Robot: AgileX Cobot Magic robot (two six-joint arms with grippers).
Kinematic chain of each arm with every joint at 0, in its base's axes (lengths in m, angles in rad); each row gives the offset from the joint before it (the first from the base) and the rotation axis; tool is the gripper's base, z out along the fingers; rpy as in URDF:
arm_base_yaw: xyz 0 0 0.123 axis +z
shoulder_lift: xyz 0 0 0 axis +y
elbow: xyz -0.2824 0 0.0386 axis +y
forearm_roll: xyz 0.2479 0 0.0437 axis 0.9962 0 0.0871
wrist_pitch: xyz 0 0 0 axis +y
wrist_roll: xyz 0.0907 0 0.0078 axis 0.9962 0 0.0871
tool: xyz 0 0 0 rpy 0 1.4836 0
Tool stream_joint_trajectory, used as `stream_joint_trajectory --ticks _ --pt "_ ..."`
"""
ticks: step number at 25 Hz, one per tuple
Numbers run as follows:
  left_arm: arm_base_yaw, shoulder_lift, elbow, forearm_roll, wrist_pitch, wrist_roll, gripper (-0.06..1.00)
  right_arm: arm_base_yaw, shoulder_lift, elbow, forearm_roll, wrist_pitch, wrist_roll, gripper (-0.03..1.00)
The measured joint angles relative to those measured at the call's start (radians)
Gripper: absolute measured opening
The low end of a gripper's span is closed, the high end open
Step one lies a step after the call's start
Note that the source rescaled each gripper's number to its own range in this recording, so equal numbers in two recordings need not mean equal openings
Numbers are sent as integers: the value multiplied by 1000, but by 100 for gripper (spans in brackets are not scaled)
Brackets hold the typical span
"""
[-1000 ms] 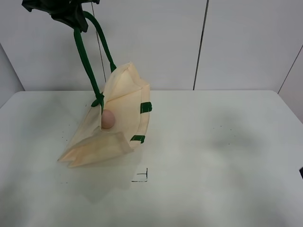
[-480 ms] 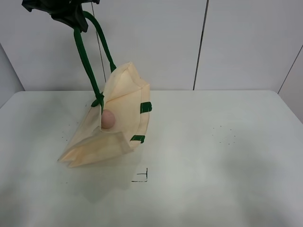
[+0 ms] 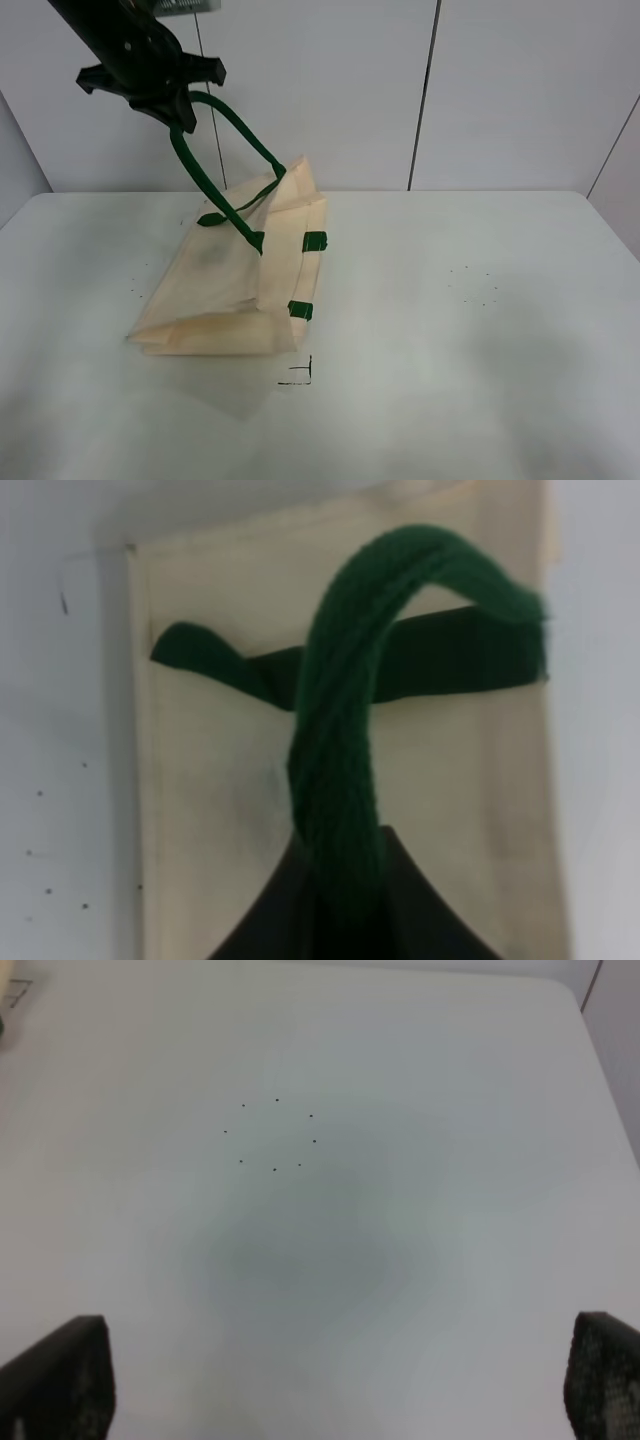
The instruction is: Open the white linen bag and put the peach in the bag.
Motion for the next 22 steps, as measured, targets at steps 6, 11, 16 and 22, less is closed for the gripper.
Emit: stream_joint_trajectory --ticks 6,11,16,22 --pt "0 0 231 -74 -209 0 2 0 0 0 0 0 0 100" --pt "0 0 349 -90 -336 8 57 0 0 0 0 0 0 100" --pt "0 0 364 -73 -364 31 91 0 0 0 0 0 0 100" --pt "32 0 364 144 -246 -20 94 0 0 0 0 0 0 100"
